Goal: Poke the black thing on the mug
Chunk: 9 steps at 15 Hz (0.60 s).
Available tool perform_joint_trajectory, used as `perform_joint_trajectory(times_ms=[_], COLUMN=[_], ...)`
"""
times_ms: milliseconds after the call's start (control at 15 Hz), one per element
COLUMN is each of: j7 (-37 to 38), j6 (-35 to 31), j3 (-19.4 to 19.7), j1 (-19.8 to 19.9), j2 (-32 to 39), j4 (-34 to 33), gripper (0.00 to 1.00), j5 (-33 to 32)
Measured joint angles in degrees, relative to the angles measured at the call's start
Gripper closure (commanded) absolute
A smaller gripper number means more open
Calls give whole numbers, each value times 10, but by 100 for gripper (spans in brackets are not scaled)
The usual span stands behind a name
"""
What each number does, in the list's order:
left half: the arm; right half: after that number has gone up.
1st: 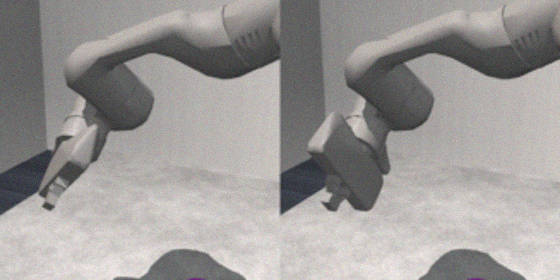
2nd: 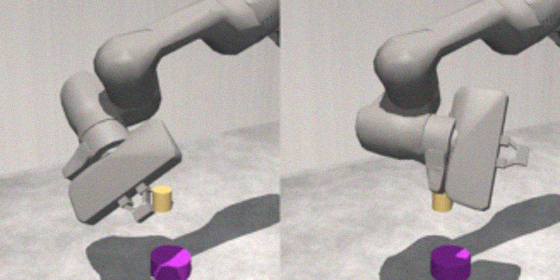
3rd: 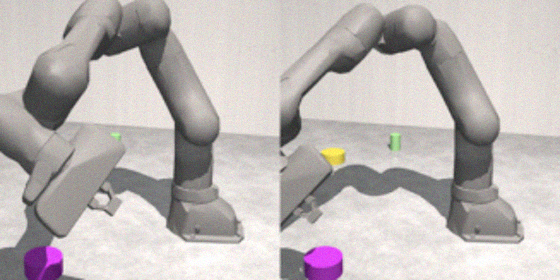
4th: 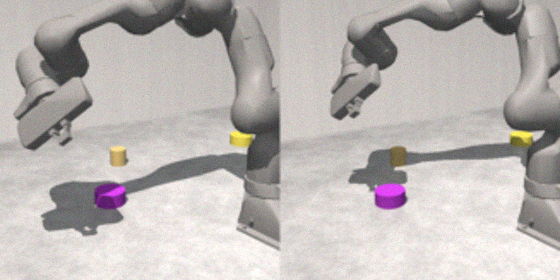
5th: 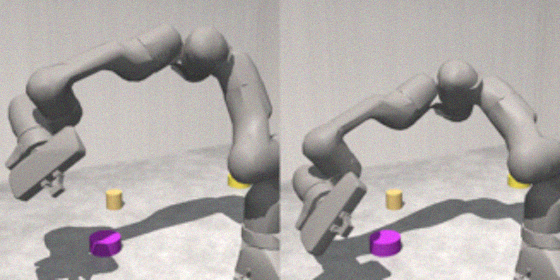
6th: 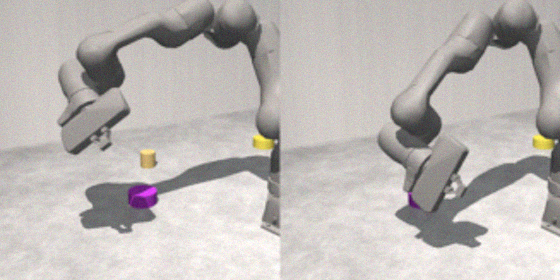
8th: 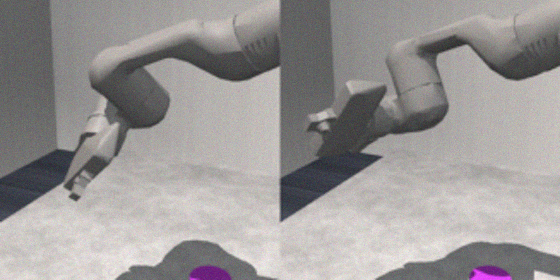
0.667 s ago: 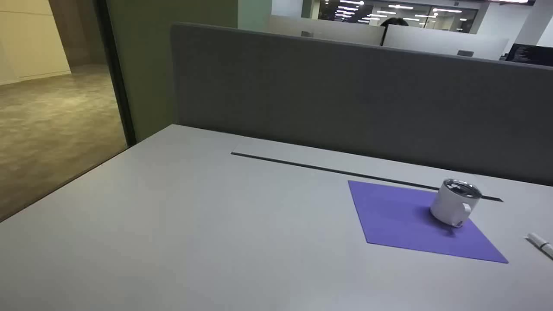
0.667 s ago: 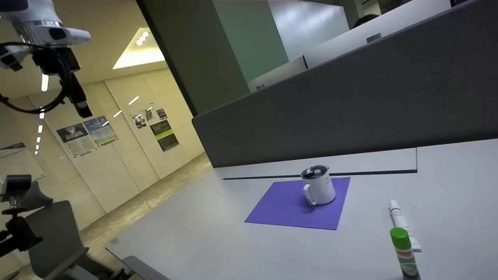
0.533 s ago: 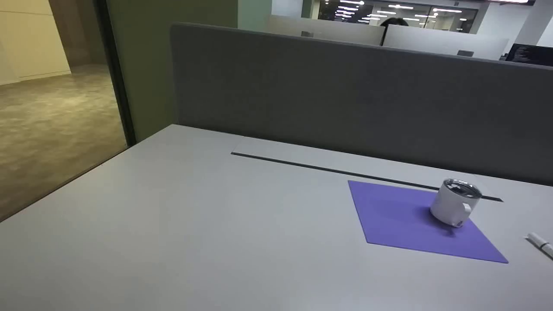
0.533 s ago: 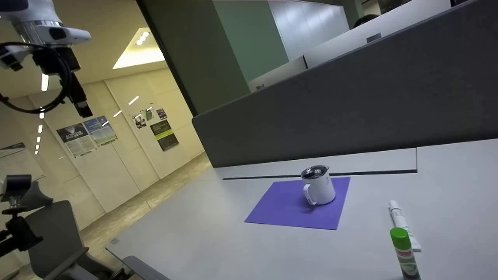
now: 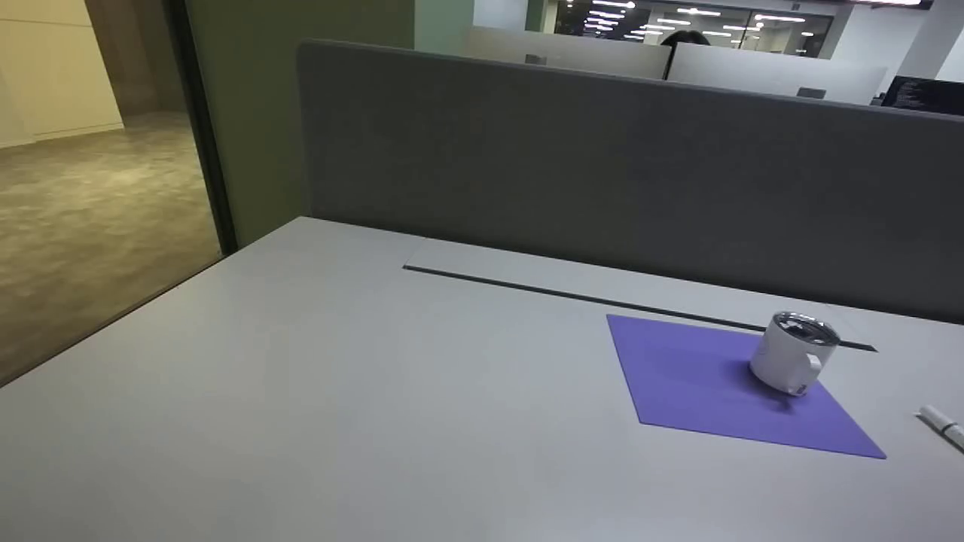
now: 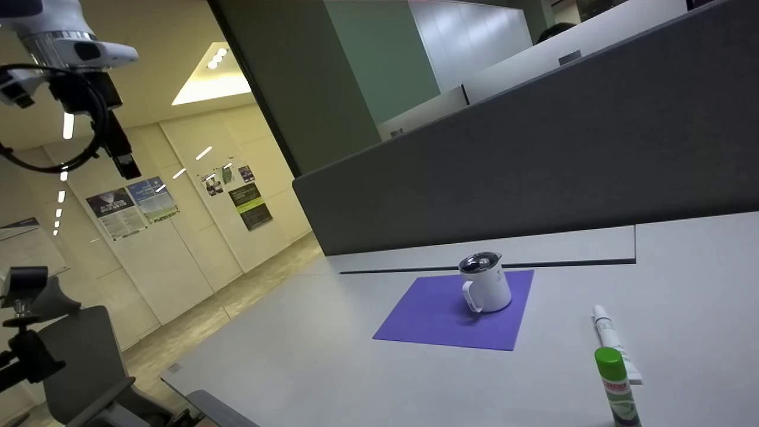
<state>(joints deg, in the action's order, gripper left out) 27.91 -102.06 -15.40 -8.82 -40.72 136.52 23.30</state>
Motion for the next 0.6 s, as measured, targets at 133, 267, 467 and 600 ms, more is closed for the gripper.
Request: perform_joint_trajectory(times_ms=[133,267,467,600], j7=[-15,-73,-141,-163], j6=[-22,-98,-217,-279], j3=[0,1,18,36], j1=[3,25,59,77], j2=[5,44,136,205], j4=[4,19,23,14], gripper=[0,0,0,0], j5=[-8,-48,-122,-164])
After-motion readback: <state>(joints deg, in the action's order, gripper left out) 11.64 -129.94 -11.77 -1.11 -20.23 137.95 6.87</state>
